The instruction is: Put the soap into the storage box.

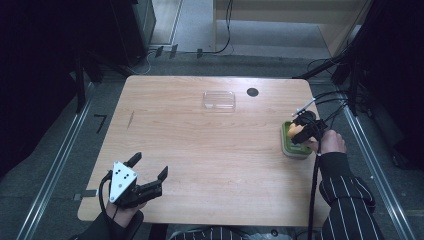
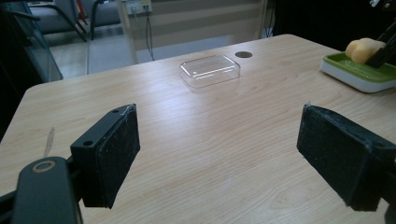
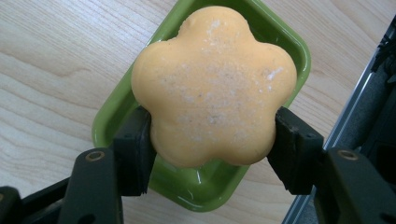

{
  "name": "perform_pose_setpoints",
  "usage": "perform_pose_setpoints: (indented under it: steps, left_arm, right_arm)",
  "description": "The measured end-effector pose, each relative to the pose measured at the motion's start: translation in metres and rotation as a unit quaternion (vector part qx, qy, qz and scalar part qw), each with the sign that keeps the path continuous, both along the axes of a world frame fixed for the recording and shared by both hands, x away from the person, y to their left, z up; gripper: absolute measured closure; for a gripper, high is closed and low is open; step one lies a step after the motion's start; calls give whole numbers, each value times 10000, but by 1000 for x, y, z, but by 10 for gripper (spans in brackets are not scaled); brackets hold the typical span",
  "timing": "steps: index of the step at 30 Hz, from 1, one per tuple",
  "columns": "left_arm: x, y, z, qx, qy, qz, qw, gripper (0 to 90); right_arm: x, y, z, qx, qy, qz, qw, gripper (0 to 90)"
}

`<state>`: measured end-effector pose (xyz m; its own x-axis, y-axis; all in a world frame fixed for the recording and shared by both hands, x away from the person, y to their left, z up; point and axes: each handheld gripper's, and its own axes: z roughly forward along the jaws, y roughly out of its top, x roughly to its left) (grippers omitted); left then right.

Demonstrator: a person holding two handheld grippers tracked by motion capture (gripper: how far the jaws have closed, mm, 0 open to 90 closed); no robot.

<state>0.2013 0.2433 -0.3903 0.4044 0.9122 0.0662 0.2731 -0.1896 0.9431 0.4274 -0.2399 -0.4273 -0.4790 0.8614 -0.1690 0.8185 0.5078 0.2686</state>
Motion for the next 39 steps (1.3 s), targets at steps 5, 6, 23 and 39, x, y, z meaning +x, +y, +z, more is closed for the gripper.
perform_pose_setpoints:
  steps: [5,6,23,39]
  left_arm:
    - [0,0,0,1,6,2,10000,137]
    - [0,0,0,1,2,-1,10000,137]
    - [0,0,0,2,3,-5,10000,137]
    - [0,0,0,4,0,-4,10000,137]
  right_arm:
    - [3,2,-4,-50,52,38,10000,399]
    - [4,3,-5,-72,62,27,10000,399]
    - [8,4,-15,-303,154,35,9994,397]
    - [9,7,-23,-432,217,103,9988,393]
